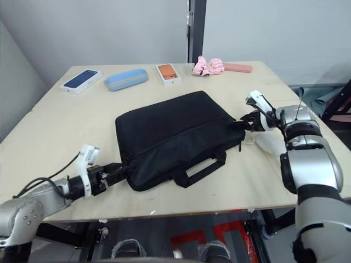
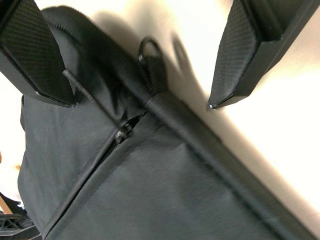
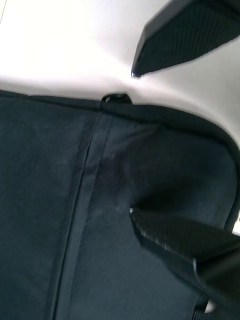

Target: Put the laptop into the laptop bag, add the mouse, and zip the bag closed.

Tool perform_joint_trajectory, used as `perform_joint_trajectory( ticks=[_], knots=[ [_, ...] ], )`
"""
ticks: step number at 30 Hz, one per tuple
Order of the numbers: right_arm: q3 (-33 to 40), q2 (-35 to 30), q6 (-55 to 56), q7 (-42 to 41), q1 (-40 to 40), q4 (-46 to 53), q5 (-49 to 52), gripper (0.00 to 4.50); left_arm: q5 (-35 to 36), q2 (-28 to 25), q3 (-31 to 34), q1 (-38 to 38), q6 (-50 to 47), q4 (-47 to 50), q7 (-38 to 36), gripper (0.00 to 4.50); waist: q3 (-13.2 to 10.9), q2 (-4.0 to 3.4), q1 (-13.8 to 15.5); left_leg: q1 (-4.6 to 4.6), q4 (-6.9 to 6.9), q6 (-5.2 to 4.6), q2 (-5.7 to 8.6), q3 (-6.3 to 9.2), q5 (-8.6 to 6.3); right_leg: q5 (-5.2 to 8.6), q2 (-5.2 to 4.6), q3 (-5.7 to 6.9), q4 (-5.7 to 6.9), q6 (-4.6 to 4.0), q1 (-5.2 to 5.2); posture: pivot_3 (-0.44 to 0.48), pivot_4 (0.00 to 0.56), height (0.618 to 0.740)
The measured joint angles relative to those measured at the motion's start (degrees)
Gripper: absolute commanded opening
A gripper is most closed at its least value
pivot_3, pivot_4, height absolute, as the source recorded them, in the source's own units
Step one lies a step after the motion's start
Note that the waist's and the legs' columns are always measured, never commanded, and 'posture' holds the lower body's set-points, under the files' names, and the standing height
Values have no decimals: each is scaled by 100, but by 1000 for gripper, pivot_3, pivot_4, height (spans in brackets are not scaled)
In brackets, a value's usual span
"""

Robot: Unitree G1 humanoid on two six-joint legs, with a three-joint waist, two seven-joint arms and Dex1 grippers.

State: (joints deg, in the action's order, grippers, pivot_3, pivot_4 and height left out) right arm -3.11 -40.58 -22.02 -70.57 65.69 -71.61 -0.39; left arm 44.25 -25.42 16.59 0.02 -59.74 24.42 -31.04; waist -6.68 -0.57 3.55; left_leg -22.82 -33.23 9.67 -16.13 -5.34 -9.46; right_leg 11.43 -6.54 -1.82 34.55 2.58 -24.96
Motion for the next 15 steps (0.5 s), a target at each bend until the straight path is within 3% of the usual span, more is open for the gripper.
perform_joint_trajectory(
  ticks=[6,9,11,15],
  knots=[
    [52,4,-118,-136,-60,9,19,1351,-9,-53,-116,-18,187,-132,14,1954,0,0,7,1,-24,-5,0,1,2,1,-4,-1,26,-2,0,0,150,740],
    [84,4,-204,-210,-142,11,58,164,-4,-155,-122,-61,279,-232,-44,777,1,-1,18,1,-35,-8,0,1,1,1,-7,-1,37,-4,0,0,150,740],
    [93,3,-226,-240,-144,25,62,0,-3,-179,-124,-101,331,-268,-71,143,1,-2,16,1,-41,-9,0,1,1,1,-8,-2,42,-5,0,0,150,740],
    [163,-2,-385,-446,-231,218,160,0,-14,-424,-151,-228,439,-469,-223,30,1,-2,14,2,-49,-13,0,1,3,1,-9,-2,52,-6,0,0,150,740]
  ],
)
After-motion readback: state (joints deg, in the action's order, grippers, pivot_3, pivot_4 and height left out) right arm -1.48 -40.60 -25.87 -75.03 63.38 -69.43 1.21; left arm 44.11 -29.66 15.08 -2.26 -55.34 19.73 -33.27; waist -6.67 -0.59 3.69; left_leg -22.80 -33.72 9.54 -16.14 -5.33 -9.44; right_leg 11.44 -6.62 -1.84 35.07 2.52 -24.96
